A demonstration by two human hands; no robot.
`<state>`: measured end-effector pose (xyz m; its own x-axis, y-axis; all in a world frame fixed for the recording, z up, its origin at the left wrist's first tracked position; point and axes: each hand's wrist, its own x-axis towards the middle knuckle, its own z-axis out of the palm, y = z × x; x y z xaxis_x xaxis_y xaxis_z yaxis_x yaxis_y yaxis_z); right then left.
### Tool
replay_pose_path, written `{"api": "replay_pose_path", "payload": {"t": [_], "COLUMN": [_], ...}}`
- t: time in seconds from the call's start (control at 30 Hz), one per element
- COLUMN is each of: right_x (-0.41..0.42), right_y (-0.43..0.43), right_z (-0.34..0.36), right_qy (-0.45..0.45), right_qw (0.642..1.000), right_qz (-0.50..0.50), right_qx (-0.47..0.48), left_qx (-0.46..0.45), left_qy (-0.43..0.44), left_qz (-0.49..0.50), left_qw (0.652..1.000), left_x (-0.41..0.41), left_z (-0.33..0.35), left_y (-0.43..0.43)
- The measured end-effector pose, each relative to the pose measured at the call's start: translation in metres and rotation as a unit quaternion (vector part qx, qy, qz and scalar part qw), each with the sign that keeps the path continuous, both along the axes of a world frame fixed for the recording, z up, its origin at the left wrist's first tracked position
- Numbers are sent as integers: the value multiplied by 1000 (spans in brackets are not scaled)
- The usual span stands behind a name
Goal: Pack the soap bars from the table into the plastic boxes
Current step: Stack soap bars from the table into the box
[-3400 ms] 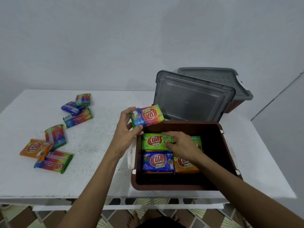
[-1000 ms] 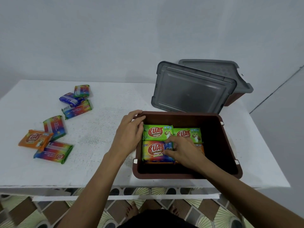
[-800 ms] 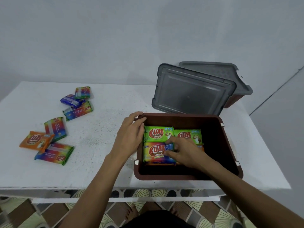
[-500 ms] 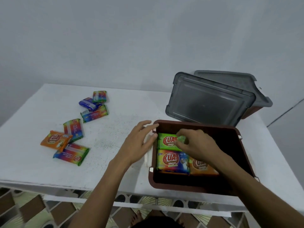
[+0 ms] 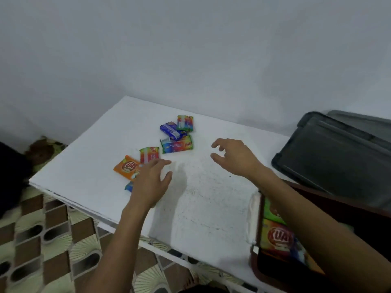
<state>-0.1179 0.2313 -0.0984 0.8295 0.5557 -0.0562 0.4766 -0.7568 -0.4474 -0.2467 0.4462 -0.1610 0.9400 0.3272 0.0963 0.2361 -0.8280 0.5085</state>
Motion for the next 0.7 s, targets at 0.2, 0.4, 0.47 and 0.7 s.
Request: {"api": "replay_pose_path", "payload": {"t": [0.2, 0.4, 0.47, 0.7], "right_x": [36, 65, 70, 77], "right_y": [81, 126, 131, 133], "right_z": [-40, -70, -78, -92], "right_qy": [28, 46, 35, 13], "right_qw": [994, 992, 992, 991], "right_qz": [94, 104, 104, 108], "right_qx": [-52, -58, -60, -78], "left_qx": [-4, -2, -8, 5], "left_qy": [24, 85, 100, 87], "left_qz": [118, 140, 129, 123], "left_qw": [993, 987, 987, 988], "left_x": [-8, -2, 0, 0], "left_z": [-14, -23, -27, -42], "left_y": [54, 74, 75, 75]}}
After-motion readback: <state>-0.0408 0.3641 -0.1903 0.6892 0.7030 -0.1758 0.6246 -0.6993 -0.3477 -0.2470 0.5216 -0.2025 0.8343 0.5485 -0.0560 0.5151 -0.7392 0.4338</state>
